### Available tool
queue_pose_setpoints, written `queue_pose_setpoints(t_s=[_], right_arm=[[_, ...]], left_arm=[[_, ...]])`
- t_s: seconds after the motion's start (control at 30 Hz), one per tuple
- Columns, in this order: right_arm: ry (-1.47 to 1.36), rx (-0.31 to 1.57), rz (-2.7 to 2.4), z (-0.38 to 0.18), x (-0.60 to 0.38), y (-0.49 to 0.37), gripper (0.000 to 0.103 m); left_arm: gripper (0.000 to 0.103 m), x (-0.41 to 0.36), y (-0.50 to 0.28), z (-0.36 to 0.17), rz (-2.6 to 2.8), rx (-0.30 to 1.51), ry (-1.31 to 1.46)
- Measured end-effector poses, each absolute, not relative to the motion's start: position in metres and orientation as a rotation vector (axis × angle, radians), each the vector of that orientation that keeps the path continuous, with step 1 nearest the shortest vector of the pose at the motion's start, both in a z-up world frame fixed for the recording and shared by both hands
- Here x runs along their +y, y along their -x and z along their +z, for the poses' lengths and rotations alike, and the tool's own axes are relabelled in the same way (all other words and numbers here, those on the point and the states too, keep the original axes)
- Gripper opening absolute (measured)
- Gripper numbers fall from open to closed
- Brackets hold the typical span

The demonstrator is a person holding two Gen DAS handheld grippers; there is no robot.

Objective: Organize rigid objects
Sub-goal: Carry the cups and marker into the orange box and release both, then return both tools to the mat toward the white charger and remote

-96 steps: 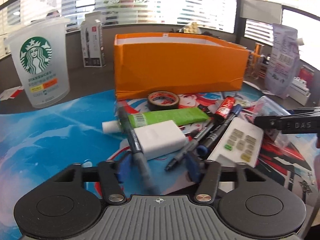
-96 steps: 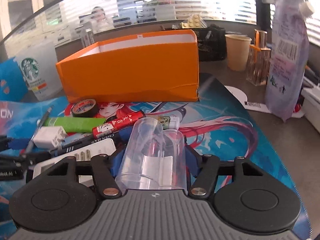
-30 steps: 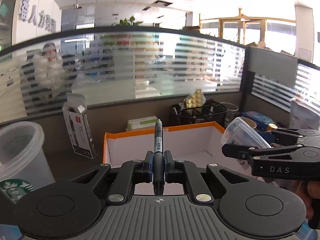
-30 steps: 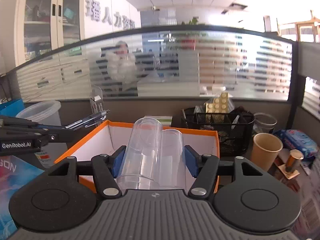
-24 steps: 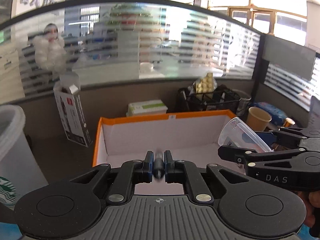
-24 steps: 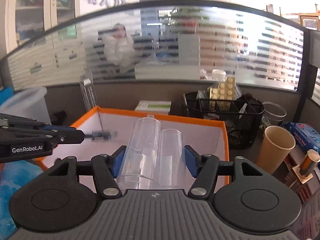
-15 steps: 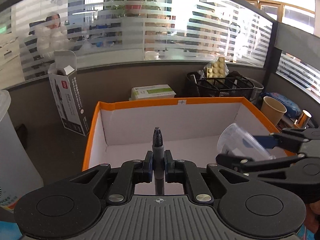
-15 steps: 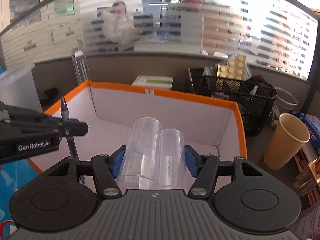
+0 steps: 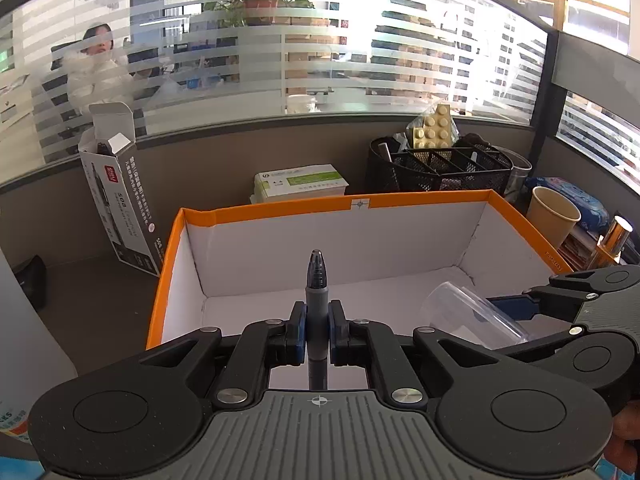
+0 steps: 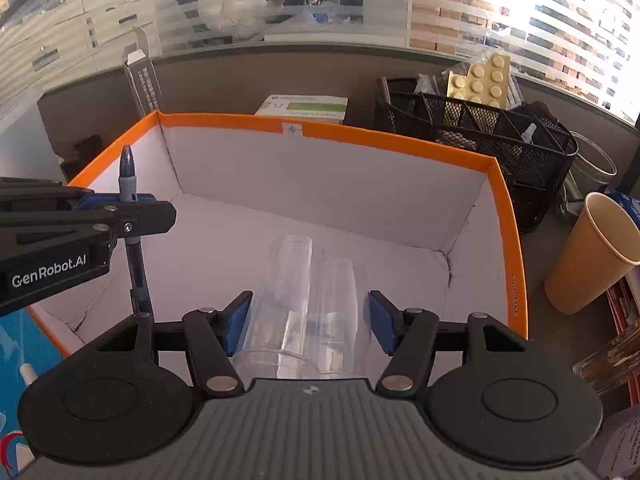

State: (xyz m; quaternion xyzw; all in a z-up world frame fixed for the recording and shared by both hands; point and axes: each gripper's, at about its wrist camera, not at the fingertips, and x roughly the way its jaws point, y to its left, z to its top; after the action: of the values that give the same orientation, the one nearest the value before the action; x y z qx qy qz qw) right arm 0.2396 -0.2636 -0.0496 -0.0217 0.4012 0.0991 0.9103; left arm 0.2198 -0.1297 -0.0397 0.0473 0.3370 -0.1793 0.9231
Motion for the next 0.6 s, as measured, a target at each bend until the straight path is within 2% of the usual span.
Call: queue_pose_setpoints(t_s=[0.23, 0.3, 0.33, 0.37, 0.47, 0.5, 0.53, 0.6], right_arm=[[0.081, 0.859, 0.190, -0.053, -0.261, -0.242, 0.059], [0.077, 0.857, 0.184, -0.051, -0.261, -0.242, 0.064], [0.084, 0.855, 0.177, -0.051, -0.260, -0.242, 0.073], [0.095, 0.846, 0.173, -0.049, -0.259, -0.241, 0.077], [0.118, 0.842, 0.173, -0.049, -0.256, -0.240, 0.078], [0.121, 0.839, 0.170, -0.048, -0.256, -0.239, 0.078], [0.119, 0.837, 0.169, -0.048, -0.256, -0.239, 0.079], [0.114, 0.837, 0.169, -0.048, -0.256, -0.238, 0.079]], left_arm=[[0.010, -0.135, -0.227, -0.052, -0.361, 0.734, -0.109], [0.013, -0.135, -0.229, -0.058, -0.356, 0.743, -0.104], [0.016, -0.135, -0.230, -0.060, -0.351, 0.746, -0.106], [0.016, -0.136, -0.230, -0.061, -0.349, 0.749, -0.106], [0.016, -0.136, -0.230, -0.063, -0.347, 0.752, -0.106], [0.020, -0.136, -0.229, -0.063, -0.345, 0.747, -0.109], [0.027, -0.137, -0.228, -0.062, -0.342, 0.743, -0.113], [0.053, -0.135, -0.225, -0.057, -0.336, 0.724, -0.112]])
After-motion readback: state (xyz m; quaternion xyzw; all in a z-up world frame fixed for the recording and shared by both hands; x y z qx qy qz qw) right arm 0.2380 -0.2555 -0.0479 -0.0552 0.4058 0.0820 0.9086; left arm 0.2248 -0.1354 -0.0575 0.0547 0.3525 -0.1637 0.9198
